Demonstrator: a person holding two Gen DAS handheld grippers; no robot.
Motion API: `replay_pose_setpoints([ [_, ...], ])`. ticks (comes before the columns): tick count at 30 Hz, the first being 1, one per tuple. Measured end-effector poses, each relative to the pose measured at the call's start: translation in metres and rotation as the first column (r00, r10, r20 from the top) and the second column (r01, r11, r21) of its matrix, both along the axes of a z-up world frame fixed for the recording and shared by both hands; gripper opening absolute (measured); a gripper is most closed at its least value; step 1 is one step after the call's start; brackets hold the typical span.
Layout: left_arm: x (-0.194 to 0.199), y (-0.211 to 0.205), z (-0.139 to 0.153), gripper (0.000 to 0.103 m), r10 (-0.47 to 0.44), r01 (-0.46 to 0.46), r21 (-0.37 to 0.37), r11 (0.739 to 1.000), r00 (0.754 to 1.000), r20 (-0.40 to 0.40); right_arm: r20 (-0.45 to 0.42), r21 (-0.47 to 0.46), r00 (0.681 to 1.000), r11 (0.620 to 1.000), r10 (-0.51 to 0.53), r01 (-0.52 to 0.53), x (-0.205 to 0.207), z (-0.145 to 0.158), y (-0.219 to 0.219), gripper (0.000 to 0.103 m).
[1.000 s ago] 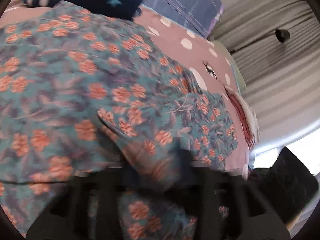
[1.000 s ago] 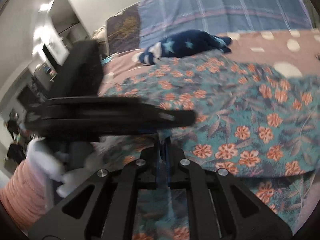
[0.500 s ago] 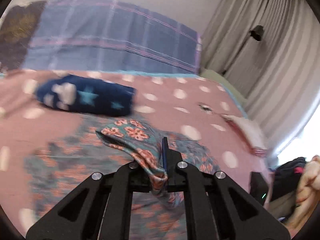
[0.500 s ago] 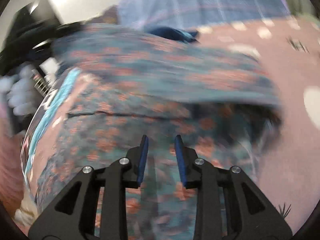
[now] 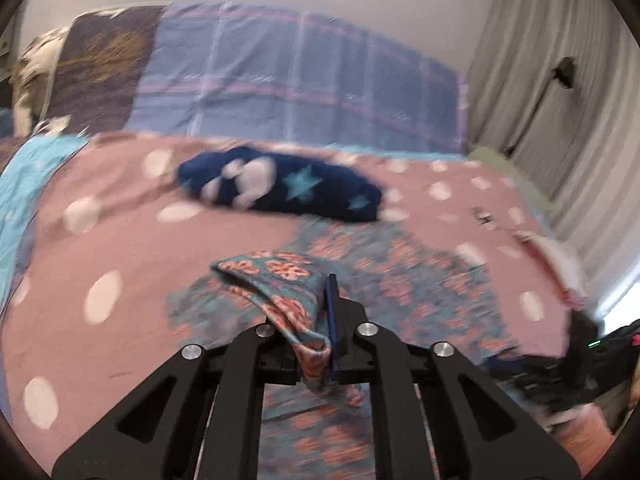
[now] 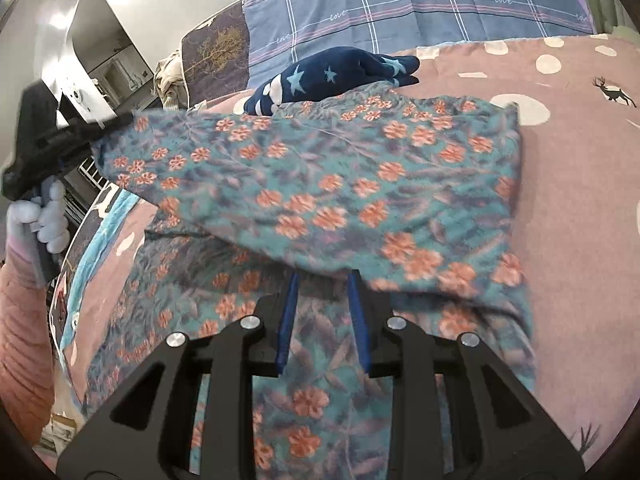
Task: Fold small clothes
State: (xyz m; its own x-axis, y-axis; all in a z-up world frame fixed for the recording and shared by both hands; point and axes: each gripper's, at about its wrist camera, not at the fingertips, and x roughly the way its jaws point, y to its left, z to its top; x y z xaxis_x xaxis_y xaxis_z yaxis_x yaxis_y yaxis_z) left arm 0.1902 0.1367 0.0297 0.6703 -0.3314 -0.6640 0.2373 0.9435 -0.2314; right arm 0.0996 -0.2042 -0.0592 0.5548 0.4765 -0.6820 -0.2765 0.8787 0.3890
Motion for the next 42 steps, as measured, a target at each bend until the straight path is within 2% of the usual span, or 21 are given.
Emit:
replay_pose_setpoints([
  [2, 0.003, 0.013, -0.027, 0.016, 0.055, -0.053, 0.082, 0.995, 0.998, -0.033, -0.014, -0.006, 1.000, 1.000, -0.010, 0.010, -0.004, -0.004, -0.007, 0.027],
  [3, 0.005, 0.019, -0.048, 0.017, 0.089, -0.080, 0.150, 0.985, 0.995, -0.054, -0.020, -0.008, 1.000, 1.000, -0.016, 0.016, -0.005, -0.005, -0.009, 0.027],
  [7, 0.002, 0.036, -0.081, 0.027, 0.135, -0.109, 0.201, 0.974, 0.983, -0.122, -0.033, -0.010, 0.999, 1.000, -0.022, 0.022, -0.008, -0.006, -0.015, 0.027],
  [10, -0.004, 0.039, -0.077, 0.039, 0.133, -0.112, 0.203, 0.973, 0.987, -0.091, -0.015, -0.027, 1.000, 1.000, -0.011, 0.011, -0.011, 0.001, -0.015, 0.029],
  [13, -0.006, 0.034, -0.068, 0.042, 0.138, -0.125, 0.235, 0.964, 0.990, -0.040, 0.023, -0.026, 1.000, 0.999, -0.020, 0.021, -0.009, 0.014, -0.019, 0.030],
  [17, -0.007, 0.026, -0.059, 0.046, 0.151, -0.150, 0.285, 0.947, 0.988, 0.018, 0.068, -0.019, 0.991, 0.993, -0.112, 0.114, 0.010, 0.035, -0.041, 0.031],
  [20, -0.008, 0.015, -0.058, 0.049, 0.123, -0.127, 0.278, 0.952, 0.992, 0.032, 0.016, 0.020, 0.983, 0.983, -0.183, 0.183, 0.039, 0.034, -0.065, 0.033],
  [22, -0.005, 0.006, -0.065, 0.050, 0.108, -0.108, 0.292, 0.950, 0.994, 0.018, -0.034, 0.007, 0.973, 0.973, -0.229, 0.229, 0.066, 0.027, -0.077, 0.037],
  [24, -0.001, -0.003, -0.078, 0.050, 0.104, -0.095, 0.305, 0.948, 0.995, -0.011, -0.077, 0.013, 0.966, 0.969, -0.246, 0.248, 0.085, 0.020, -0.082, 0.039],
  [26, 0.002, -0.012, -0.095, 0.050, 0.086, -0.066, 0.315, 0.947, 0.995, -0.050, -0.119, 0.066, 0.965, 0.968, -0.232, 0.241, 0.106, 0.014, -0.083, 0.046],
  [27, 0.003, -0.018, -0.108, 0.052, 0.085, -0.058, 0.347, 0.936, 0.994, -0.063, -0.125, 0.082, 0.966, 0.968, -0.228, 0.239, 0.115, 0.013, -0.082, 0.049],
  [28, 0.002, -0.023, -0.113, 0.053, 0.091, -0.069, 0.375, 0.925, 0.995, -0.042, -0.127, 0.082, 0.965, 0.967, -0.230, 0.242, 0.124, 0.011, -0.080, 0.037],
  [29, 0.001, -0.025, -0.112, 0.053, 0.093, -0.075, 0.391, 0.917, 0.995, -0.029, -0.125, 0.055, 0.958, 0.963, -0.257, 0.265, 0.134, 0.011, -0.078, 0.014],
  [30, -0.002, -0.029, -0.106, 0.053, 0.096, -0.083, 0.410, 0.908, 0.995, -0.009, -0.115, 0.016, 0.952, 0.958, -0.283, 0.287, 0.140, 0.012, -0.075, 0.002],
  [32, -0.011, -0.031, -0.091, 0.053, 0.073, -0.081, 0.364, 0.928, 0.997, 0.035, -0.065, -0.013, 0.946, 0.948, -0.317, 0.317, 0.144, 0.020, -0.075, 0.002],
  [34, -0.019, -0.033, -0.074, 0.058, 0.044, -0.070, 0.319, 0.945, 0.995, 0.089, -0.004, -0.070, 0.942, 0.939, -0.337, 0.336, 0.146, 0.023, -0.076, 0.002],
  [35, -0.019, -0.035, -0.070, 0.060, 0.036, -0.070, 0.330, 0.941, 0.994, 0.108, 0.011, -0.125, 0.938, 0.930, -0.347, 0.346, 0.151, 0.019, -0.078, 0.003],
  [37, -0.013, -0.043, -0.075, 0.065, 0.017, -0.053, 0.380, 0.923, 0.995, 0.098, -0.027, -0.119, 0.940, 0.934, -0.341, 0.336, 0.159, 0.005, -0.088, 0.008],
  [39, -0.002, -0.047, -0.097, 0.065, 0.035, -0.051, 0.462, 0.885, 0.998, 0.043, -0.064, -0.098, 0.939, 0.938, -0.339, 0.332, 0.159, -0.005, -0.095, 0.012],
  [40, 0.003, -0.046, -0.108, 0.066, 0.050, -0.047, 0.488, 0.871, 0.999, 0.007, -0.053, -0.092, 0.938, 0.937, -0.341, 0.336, 0.154, -0.004, -0.097, 0.019],
  [42, 0.002, -0.037, -0.108, 0.066, 0.067, -0.065, 0.440, 0.896, 0.998, 0.011, -0.017, -0.130, 0.936, 0.929, -0.352, 0.347, 0.137, 0.005, -0.096, 0.024],
])
